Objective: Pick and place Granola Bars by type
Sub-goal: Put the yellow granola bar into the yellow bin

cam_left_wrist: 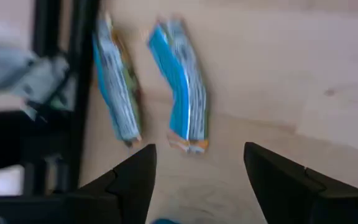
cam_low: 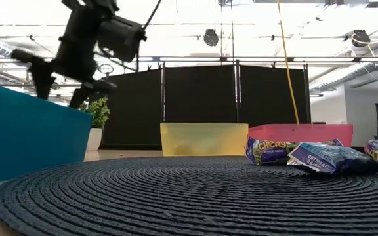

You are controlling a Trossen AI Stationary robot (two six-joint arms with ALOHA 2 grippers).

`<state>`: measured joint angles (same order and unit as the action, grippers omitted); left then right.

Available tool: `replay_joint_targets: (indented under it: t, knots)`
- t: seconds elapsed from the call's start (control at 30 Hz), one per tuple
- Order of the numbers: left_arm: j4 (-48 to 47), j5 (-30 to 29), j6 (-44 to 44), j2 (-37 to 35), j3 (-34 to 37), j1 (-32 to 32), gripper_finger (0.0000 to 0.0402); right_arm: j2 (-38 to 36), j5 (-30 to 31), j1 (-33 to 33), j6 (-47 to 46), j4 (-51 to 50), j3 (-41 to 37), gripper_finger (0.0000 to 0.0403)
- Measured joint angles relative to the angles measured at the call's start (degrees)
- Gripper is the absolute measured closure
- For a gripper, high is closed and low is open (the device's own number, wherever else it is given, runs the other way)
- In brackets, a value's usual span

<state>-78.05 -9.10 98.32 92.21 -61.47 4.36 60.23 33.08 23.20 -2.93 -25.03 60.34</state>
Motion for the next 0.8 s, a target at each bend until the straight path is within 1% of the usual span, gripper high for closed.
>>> replay_joint_targets:
  t: [0.1,0.13,0.3,0.43,0.6,0.8]
  knots:
    - [8.64,0.14,2.33,-2.51,5.15,-1.12,0.012,0.02,-0.13,0.04,0.02,-1.36,0.0,0.0163]
    - [10.21,0.08,2.94,-3.24,6.59,-1.28,0.0111,0.02,-0.15,0.04,0.02,-1.61,0.0,0.0163]
    - [9.84,0.14,5.71,-5.6,11.82,-0.62,0.0064,0.02,-0.32,0.11,0.17,-1.93,0.0,0.0163]
    - [11.42,-2.43,5.27,-7.0,14.87,1.41,0.0043,0.02,-2.19,0.11,0.23,-1.82,0.0,0.0163]
    - [17.97,-3.05,0.29,-7.37,18.66,5.1,0.0038,0.02,-3.32,0.11,0.22,-1.72,0.0,0.0166]
    - [25.02,-3.26,-2.83,-7.63,22.61,8.32,0.0055,0.02,-3.34,0.13,-1.47,-1.4,0.0,0.0167]
